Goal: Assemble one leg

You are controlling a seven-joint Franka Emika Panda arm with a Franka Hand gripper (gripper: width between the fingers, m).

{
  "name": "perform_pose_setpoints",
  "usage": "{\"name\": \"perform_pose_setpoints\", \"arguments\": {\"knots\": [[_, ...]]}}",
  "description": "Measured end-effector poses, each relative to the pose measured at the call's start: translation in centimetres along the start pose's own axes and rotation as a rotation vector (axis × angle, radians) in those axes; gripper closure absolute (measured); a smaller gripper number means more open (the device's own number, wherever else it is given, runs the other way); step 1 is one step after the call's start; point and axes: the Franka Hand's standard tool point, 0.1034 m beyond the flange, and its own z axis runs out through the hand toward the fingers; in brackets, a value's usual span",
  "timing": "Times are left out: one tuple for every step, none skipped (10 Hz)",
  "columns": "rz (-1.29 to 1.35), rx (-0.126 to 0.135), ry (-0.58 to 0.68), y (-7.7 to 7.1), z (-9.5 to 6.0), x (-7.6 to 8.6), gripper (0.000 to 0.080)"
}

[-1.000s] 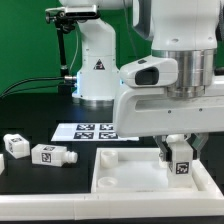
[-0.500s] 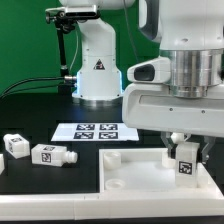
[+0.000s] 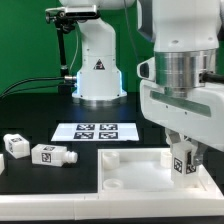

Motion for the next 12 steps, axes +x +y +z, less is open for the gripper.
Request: {"name": "perform_pose_setpoints", "arguments": {"knots": [[0.094,0.004,-0.01,-0.07,0.01,-0.16,0.0514],[0.145,0.004,-0.01,-0.08,0.0,-0.14,0.0514],[0.204,0.005,-0.012,-0.09,0.01,-0.16,0.0514],[0.27,0.006,-0.016,-0.09,0.01,-0.15,0.0514],[0.363,0.006,-0.028,-0.06,-0.02,0.02,0.0514],[0.519,0.015,-0.051,-0.17,0.03,0.05,0.0514],[0.652,0.025,-0.08,-0.27,0.06,0.0,0.0514],[0.747,0.041,-0.095,-0.25,0.06,0.07,0.0514],[0.786,0.046,-0.095,-0.15,0.04,0.19,0.0514],[0.791,0.046,-0.091,-0.08,0.04,0.29,0.0514],[0.775,0.046,-0.091,-0.07,0.05,0.27,0.0514],[0.774,0.044,-0.091,-0.03,0.14,0.23,0.0442]]}}
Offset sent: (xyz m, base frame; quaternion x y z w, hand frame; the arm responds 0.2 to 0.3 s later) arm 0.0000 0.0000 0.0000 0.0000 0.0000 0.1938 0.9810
